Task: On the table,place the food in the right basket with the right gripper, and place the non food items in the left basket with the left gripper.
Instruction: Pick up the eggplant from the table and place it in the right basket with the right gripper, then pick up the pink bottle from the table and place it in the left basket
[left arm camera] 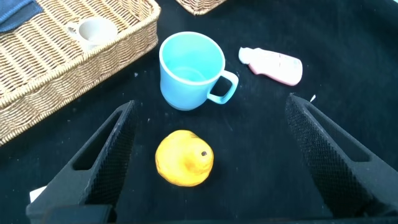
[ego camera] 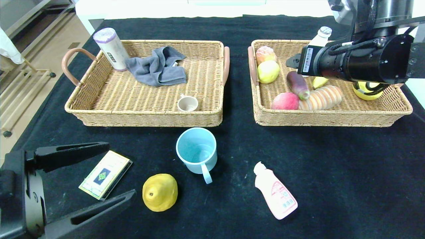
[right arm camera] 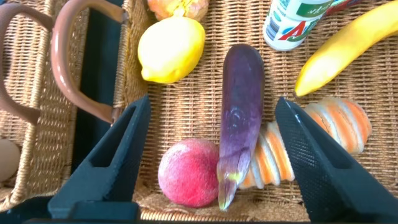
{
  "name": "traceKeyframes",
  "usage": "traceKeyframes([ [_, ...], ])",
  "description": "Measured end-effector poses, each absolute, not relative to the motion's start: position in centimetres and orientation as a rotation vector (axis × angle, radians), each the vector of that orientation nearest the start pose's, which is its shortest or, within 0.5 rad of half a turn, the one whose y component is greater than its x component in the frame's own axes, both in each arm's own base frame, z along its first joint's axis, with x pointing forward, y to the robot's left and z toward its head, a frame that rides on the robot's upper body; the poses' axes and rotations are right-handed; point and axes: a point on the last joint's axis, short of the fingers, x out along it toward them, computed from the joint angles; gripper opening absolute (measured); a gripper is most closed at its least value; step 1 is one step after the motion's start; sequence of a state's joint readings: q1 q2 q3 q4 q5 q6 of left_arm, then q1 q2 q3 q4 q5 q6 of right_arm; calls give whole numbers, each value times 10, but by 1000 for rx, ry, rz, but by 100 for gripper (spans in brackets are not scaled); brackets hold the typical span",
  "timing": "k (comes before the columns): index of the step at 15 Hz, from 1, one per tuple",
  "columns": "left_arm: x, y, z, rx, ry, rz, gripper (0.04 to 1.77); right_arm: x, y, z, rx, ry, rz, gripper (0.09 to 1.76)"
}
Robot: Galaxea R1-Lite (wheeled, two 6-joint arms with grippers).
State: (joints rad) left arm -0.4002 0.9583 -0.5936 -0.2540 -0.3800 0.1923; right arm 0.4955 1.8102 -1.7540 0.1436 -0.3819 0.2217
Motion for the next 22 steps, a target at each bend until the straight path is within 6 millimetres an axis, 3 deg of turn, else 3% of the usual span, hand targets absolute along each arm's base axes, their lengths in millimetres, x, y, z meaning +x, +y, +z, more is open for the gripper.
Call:
traceKeyframes([
  [5, 105, -54, 242, 183, 38, -787, 172, 297, 157, 333, 97, 267, 101, 158],
  [10, 105, -54, 243, 184, 36, -787, 172, 265, 154, 326, 44, 358, 128, 164],
  [16, 104, -53, 243, 199, 26, -787, 172, 226, 146, 297, -21, 458, 196, 168],
  [22, 102, -54, 240, 214, 28, -798, 172, 191, 155, 267, -129, 544, 307, 169],
])
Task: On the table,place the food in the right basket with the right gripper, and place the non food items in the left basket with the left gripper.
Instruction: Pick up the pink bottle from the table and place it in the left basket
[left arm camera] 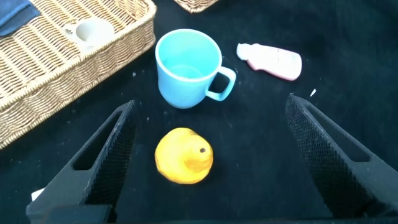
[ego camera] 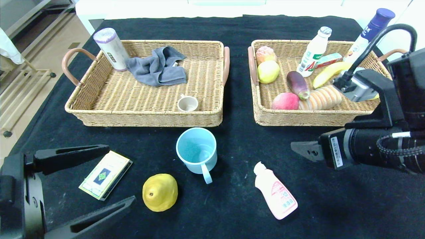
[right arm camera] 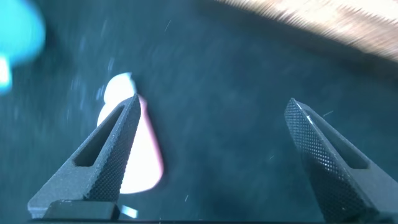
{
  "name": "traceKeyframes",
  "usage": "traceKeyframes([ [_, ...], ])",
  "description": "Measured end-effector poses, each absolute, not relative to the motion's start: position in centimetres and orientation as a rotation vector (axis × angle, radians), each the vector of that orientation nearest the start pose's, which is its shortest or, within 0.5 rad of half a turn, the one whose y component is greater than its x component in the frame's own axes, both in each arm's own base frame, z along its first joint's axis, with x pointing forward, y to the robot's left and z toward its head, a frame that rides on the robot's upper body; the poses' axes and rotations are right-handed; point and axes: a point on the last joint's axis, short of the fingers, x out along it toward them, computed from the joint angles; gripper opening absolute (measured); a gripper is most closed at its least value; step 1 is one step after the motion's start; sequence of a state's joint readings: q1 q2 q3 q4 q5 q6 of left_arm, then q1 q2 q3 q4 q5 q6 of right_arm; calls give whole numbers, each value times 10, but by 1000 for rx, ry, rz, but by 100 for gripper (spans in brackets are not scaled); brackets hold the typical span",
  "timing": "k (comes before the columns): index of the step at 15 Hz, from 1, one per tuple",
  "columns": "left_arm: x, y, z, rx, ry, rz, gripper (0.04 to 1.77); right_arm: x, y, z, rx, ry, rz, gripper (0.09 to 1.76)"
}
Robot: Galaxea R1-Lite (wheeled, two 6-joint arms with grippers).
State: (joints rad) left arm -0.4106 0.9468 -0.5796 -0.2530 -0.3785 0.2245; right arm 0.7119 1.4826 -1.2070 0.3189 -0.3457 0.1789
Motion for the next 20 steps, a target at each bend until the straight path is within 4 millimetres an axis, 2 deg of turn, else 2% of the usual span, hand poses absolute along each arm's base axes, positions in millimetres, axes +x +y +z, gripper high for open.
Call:
traceKeyframes([
  [5, 102, -53, 242, 214, 16, -796, 172, 176, 175, 246, -208, 606, 391, 170],
  [12, 96, -51, 246, 220, -15, -794, 172, 179, 217, 220, -317, 653, 426, 170],
  [20, 90, -49, 249, 228, -45, -793, 172, 187, 230, 200, -365, 710, 419, 170],
])
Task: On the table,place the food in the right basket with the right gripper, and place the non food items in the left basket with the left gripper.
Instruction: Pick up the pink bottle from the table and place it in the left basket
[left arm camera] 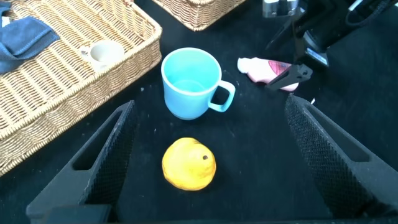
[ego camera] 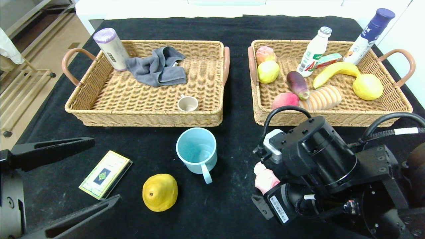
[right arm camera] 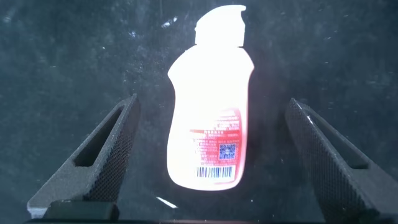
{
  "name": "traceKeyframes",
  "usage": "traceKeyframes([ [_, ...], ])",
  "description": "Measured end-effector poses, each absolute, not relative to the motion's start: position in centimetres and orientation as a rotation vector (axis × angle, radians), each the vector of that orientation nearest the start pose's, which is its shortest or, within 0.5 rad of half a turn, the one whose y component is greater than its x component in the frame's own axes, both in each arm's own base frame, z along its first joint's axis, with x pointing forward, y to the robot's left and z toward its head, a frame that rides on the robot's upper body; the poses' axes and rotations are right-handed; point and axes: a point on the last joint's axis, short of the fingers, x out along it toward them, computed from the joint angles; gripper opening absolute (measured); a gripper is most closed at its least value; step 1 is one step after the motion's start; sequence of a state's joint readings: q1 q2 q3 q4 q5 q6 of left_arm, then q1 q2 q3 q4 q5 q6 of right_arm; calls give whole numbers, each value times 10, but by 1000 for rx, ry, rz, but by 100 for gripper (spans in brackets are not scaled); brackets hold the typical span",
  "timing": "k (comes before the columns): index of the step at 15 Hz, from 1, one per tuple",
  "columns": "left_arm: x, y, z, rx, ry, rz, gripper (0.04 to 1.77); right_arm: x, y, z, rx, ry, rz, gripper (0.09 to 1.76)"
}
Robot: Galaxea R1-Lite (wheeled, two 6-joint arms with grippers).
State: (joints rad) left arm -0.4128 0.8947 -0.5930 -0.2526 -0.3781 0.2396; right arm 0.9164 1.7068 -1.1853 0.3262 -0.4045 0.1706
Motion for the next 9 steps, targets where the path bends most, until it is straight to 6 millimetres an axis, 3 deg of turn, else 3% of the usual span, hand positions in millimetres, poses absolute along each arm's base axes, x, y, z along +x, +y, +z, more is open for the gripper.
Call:
traceKeyframes([
  [9, 89, -48, 249, 233, -50, -794, 172, 193, 233, 190, -384, 737, 406, 170],
])
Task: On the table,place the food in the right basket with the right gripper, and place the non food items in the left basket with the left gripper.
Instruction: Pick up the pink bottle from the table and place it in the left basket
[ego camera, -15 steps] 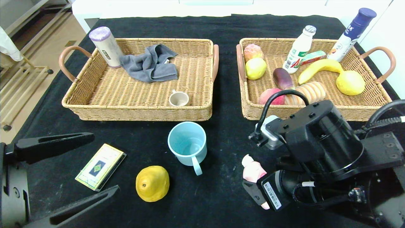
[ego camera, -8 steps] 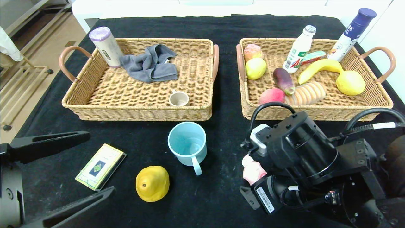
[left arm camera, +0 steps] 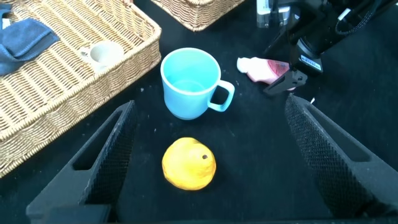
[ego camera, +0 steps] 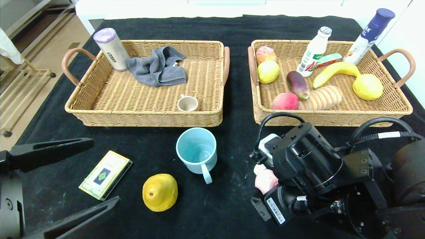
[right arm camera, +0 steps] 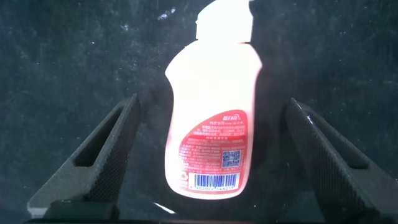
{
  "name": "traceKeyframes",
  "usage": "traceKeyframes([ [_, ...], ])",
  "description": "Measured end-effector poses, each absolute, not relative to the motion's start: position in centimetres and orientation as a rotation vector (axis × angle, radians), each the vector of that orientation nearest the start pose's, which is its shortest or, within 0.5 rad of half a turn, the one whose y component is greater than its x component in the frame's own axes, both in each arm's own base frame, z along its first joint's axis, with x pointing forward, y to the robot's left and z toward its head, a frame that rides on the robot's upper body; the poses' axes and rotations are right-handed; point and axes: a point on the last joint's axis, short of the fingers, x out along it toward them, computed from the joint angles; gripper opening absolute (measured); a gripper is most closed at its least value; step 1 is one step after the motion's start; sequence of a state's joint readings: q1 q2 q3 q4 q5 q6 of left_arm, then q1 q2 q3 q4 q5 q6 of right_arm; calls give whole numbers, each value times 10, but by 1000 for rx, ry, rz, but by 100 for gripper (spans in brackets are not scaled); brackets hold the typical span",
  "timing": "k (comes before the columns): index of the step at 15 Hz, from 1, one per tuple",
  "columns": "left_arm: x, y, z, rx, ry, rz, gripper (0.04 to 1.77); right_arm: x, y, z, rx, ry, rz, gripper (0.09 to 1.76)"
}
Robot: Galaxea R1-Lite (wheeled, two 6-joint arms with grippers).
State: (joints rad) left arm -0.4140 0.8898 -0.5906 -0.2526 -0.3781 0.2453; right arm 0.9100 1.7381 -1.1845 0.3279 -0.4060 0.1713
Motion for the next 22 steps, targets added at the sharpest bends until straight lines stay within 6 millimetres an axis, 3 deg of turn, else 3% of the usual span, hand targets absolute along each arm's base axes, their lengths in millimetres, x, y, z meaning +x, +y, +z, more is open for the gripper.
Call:
traceKeyframes([
  [3, 89, -48, 249, 234, -53, -794, 172, 194, 234, 188, -387, 745, 403, 120],
  [6, 88, -48, 249, 236, -54, -794, 172, 196, 234, 187, -386, 747, 397, 88],
  [22, 88, -48, 248, 247, -55, -794, 172, 192, 234, 192, -406, 720, 371, 84],
])
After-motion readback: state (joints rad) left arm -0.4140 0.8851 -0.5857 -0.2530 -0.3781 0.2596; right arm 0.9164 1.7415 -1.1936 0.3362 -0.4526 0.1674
